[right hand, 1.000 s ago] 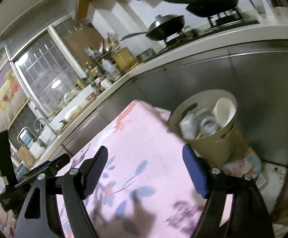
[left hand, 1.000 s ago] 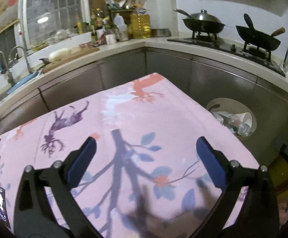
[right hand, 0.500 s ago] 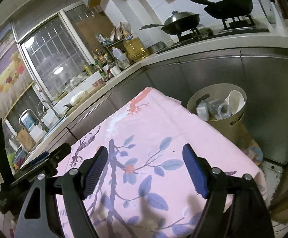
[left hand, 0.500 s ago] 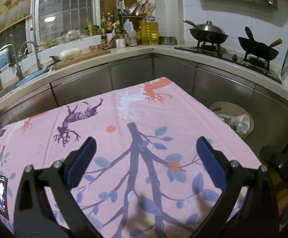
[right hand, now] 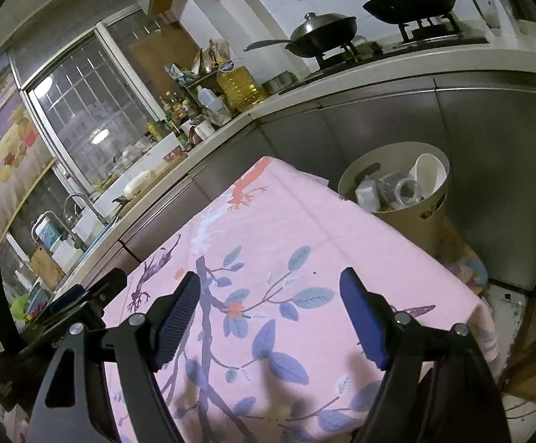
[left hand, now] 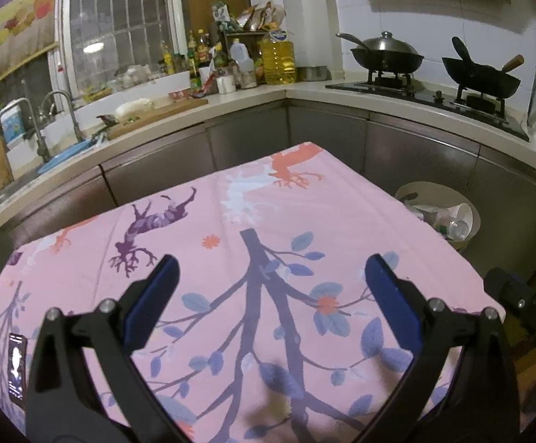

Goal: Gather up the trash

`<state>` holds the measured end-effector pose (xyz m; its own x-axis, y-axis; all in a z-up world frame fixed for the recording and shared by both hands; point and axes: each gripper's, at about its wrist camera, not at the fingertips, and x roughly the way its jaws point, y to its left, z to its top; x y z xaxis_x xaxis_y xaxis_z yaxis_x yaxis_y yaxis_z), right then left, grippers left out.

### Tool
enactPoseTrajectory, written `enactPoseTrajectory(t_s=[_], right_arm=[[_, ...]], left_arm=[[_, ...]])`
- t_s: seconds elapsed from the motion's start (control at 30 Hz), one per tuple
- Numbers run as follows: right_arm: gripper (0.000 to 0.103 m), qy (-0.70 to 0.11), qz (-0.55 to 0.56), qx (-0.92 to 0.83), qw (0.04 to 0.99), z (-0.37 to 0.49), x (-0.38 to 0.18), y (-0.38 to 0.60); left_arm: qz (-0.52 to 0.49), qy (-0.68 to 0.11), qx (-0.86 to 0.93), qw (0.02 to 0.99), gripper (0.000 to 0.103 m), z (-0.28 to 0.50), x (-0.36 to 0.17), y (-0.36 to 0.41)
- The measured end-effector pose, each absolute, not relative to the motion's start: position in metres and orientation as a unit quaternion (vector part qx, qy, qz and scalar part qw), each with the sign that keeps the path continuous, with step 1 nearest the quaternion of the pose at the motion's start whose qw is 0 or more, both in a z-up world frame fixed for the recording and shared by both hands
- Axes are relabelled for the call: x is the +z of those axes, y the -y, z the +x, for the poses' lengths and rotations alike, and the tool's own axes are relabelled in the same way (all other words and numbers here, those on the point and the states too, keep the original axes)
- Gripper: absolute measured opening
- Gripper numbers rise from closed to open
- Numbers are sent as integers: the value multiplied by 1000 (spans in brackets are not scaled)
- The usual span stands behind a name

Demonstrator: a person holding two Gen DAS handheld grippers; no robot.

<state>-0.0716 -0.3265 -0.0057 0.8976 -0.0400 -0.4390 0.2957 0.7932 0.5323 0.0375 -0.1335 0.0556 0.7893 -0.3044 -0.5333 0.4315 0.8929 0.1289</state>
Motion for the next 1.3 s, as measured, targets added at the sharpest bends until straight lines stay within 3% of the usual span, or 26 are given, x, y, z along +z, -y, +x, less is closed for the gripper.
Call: enactPoseTrajectory(t_s=[1.3], right_arm=[[75,-203,306,-83,926,-60,-13,314]], left_arm=[[156,-268,-175,935,97,44,45,131]])
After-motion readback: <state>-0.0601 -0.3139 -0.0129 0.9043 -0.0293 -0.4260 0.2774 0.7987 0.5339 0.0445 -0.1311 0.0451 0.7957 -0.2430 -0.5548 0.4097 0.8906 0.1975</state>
